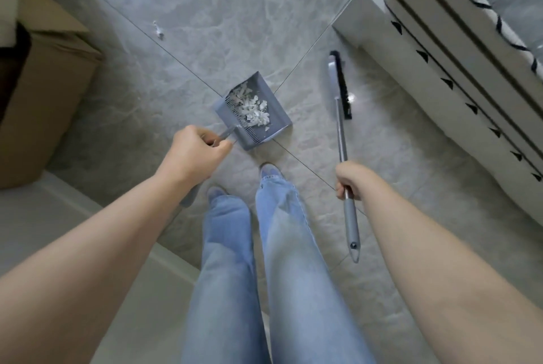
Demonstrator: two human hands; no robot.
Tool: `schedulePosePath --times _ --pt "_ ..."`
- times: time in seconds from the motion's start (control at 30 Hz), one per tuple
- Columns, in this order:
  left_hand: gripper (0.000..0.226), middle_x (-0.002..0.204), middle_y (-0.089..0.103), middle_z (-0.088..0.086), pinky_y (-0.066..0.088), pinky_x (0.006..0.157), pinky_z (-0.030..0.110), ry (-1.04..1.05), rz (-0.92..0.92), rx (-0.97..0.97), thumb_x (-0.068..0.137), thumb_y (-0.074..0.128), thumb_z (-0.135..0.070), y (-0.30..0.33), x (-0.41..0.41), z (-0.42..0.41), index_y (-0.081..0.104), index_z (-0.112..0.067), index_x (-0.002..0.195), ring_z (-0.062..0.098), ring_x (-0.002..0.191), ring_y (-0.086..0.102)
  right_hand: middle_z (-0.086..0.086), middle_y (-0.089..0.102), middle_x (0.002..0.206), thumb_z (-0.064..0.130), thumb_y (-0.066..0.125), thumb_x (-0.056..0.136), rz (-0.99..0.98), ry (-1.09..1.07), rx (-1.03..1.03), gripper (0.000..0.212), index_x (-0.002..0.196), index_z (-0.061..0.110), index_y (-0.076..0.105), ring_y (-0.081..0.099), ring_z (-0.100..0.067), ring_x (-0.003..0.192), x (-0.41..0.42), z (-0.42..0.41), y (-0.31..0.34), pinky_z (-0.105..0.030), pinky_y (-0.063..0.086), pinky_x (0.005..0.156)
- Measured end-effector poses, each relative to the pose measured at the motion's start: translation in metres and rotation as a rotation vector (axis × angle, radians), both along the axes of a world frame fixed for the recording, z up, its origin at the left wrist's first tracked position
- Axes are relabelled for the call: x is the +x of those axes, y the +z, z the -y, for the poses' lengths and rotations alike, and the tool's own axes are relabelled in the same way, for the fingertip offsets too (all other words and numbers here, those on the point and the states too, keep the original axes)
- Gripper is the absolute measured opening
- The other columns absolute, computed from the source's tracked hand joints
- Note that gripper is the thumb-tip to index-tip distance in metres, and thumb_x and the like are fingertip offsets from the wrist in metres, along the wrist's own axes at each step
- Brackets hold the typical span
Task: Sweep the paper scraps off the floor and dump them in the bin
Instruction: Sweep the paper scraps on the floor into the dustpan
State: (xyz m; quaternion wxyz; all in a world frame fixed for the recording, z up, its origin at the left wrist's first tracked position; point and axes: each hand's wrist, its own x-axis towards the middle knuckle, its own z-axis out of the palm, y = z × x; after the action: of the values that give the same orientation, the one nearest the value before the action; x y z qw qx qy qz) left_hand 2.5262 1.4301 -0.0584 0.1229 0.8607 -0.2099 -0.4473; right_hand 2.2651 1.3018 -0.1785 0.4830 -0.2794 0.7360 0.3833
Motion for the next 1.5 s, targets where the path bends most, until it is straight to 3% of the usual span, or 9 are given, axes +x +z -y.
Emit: schedulePosePath --times 0.3,0.47,0.63,0.77,1.0,1.13,1.27,1.4,1.5 --pt "0.036 0.055 0.03 0.008 0.027 0.051 0.026 0.003 -0.002 -0.012 0.078 0.058 -0.022 -0.003 0.001 -0.001 0.044 0.007 0.061 0.018 0.054 0.025 0.005 0.024 0.041 0.038 0.041 0.098 0.211 -0.324 0.01 0.035 0.069 0.019 0.034 0.018 -0.008 0.028 -0.027 -0.056 0.063 -0.009 0.018 0.035" --pt "0.031 0.049 0.035 0.01 0.027 0.036 0.019 0.002 -0.039 -0.024 0.082 0.058 -0.019 -0.005 0.003 -0.002 0.047 -0.002 0.057 0.012 0.028 0.029 -0.003 0.03 0.051 0.031 0.035 0.1 0.124 -0.247 -0.149 0.033 0.072 0.014 0.039 0.025 -0.01 0.03 -0.005 -0.037 0.057 -0.009 0.023 0.033" --pt "0.04 0.043 0.029 -0.002 0.029 0.034 0.016 0.025 -0.085 -0.064 0.083 0.058 -0.022 -0.008 0.007 -0.006 0.031 -0.017 0.054 0.013 0.028 0.035 -0.007 0.035 0.055 0.006 0.031 0.087 0.055 -0.119 -0.146 0.017 0.078 0.007 0.046 0.027 -0.014 0.043 0.053 -0.041 0.035 -0.012 0.028 0.039" --pt "0.038 0.043 0.039 0.004 0.042 0.038 0.023 0.05 -0.167 -0.058 0.082 0.056 -0.021 -0.004 0.024 -0.026 0.033 -0.015 0.052 0.022 0.031 0.047 -0.004 0.03 0.054 0.021 0.036 0.098 0.085 -0.176 -0.105 0.028 0.071 0.013 0.04 0.023 -0.013 0.04 0.089 -0.071 0.043 -0.01 0.026 0.034" --pt "0.033 0.037 0.037 0.005 0.027 0.03 0.015 0.129 -0.169 -0.035 0.087 0.055 -0.016 0.022 0.109 -0.116 0.048 -0.008 0.056 0.015 0.021 0.041 -0.002 0.03 0.051 0.044 0.043 0.095 0.159 -0.118 -0.217 0.038 0.069 0.016 0.038 0.025 -0.011 0.029 0.137 -0.129 0.068 -0.01 0.023 0.035" --pt "0.032 0.041 0.041 0.012 0.029 0.031 0.019 0.273 -0.149 -0.05 0.089 0.057 -0.012 0.042 0.161 -0.173 0.058 0.013 0.068 0.009 0.019 0.039 0.001 0.026 0.046 0.041 0.039 0.094 0.18 -0.106 -0.22 0.034 0.069 0.018 0.033 0.021 -0.01 0.028 0.189 -0.138 0.076 -0.01 0.021 0.036" --pt "0.035 0.027 0.034 -0.005 0.026 0.031 0.019 0.398 -0.117 -0.067 0.092 0.06 -0.012 0.046 0.205 -0.237 0.056 0.001 0.06 0.01 0.019 0.036 0.002 0.027 0.037 0.028 0.034 0.093 0.157 0.017 -0.197 0.029 0.066 0.018 0.033 0.021 -0.01 0.023 0.254 -0.146 0.078 -0.008 0.023 0.037" --pt "0.042 0.032 0.042 0.001 0.033 0.036 0.022 0.415 -0.055 -0.013 0.092 0.062 -0.02 0.047 0.242 -0.295 0.052 -0.006 0.054 0.013 0.023 0.04 -0.001 0.031 0.041 0.022 0.033 0.092 0.164 0.173 -0.195 0.025 0.068 0.016 0.035 0.024 -0.01 0.022 0.315 -0.158 0.078 -0.01 0.026 0.036" --pt "0.044 0.05 0.052 0.024 0.032 0.035 0.02 0.428 -0.056 0.001 0.094 0.061 -0.023 0.047 0.265 -0.329 0.054 0.007 0.063 0.021 0.032 0.047 0.0 0.027 0.04 0.017 0.032 0.086 0.184 0.225 -0.223 0.017 0.07 0.014 0.038 0.023 -0.01 0.025 0.353 -0.165 0.081 -0.011 0.024 0.041"
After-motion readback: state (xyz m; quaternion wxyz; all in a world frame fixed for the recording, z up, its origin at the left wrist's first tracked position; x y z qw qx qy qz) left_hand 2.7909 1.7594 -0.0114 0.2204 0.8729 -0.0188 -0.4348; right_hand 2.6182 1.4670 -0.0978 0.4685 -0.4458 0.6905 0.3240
